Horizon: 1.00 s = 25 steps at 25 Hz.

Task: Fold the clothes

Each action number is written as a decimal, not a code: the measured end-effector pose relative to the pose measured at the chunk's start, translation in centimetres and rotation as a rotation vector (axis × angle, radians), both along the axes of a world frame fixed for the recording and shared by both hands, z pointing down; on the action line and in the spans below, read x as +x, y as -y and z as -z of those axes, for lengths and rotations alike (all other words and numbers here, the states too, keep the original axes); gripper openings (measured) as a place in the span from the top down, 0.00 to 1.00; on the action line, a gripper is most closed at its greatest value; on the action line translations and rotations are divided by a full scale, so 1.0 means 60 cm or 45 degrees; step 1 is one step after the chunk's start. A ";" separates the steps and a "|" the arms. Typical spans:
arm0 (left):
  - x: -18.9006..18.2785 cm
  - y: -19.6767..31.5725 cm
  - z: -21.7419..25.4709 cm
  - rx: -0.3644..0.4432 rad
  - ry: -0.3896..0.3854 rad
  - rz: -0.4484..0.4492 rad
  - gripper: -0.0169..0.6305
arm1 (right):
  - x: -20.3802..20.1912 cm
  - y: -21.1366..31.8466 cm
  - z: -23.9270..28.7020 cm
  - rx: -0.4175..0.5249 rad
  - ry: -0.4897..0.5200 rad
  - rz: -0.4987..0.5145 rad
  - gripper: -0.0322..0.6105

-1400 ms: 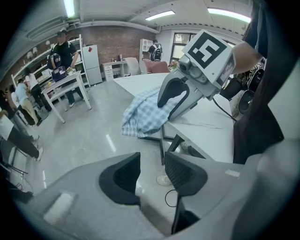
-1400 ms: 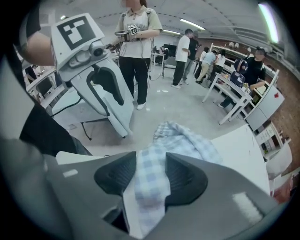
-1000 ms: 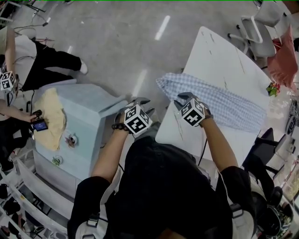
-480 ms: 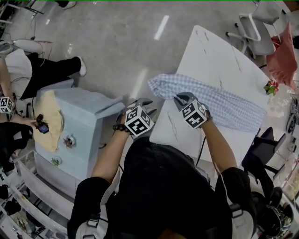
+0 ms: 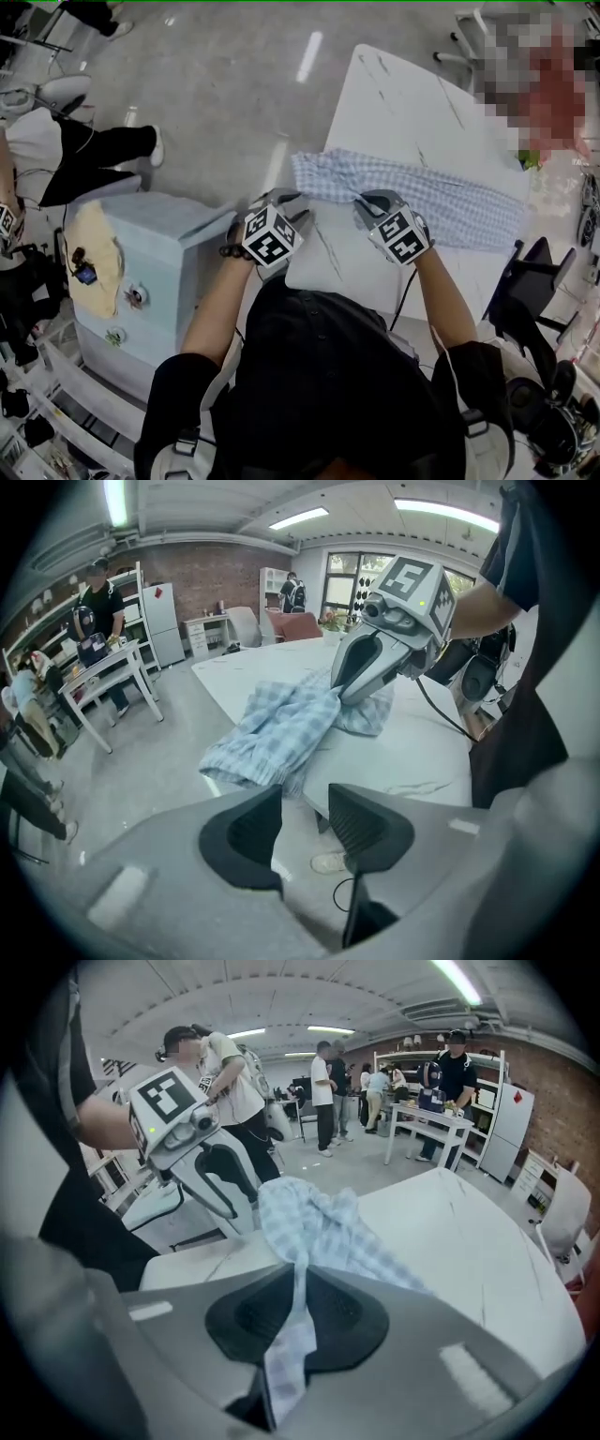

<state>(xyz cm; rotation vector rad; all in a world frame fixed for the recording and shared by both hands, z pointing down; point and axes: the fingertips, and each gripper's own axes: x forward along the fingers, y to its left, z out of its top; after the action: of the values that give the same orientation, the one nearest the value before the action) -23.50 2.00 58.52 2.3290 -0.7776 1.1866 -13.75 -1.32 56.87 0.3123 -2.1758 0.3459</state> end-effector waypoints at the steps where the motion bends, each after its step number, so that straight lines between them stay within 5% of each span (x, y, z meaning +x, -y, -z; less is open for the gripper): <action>1: 0.004 -0.003 0.000 -0.007 0.009 -0.011 0.72 | 0.007 -0.009 -0.004 -0.010 -0.005 0.014 0.89; 6: 0.001 -0.023 -0.025 -0.095 -0.050 0.058 0.71 | 0.024 -0.038 -0.032 0.010 -0.091 0.073 0.88; 13: 0.006 -0.001 0.003 -0.238 -0.391 0.319 0.65 | 0.042 -0.047 -0.048 0.013 -0.131 0.057 0.88; 18: 0.021 0.033 0.015 -0.356 -0.710 0.558 0.46 | 0.052 -0.063 -0.055 0.008 -0.145 0.063 0.88; 25: 0.013 0.074 0.006 -0.307 -0.794 0.728 0.43 | 0.054 -0.063 -0.061 0.006 -0.151 0.058 0.88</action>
<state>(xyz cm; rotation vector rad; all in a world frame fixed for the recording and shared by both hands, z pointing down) -22.73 -2.47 58.17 1.9063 -0.9053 0.2646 -10.48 2.43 60.53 0.2786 -2.0646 0.2895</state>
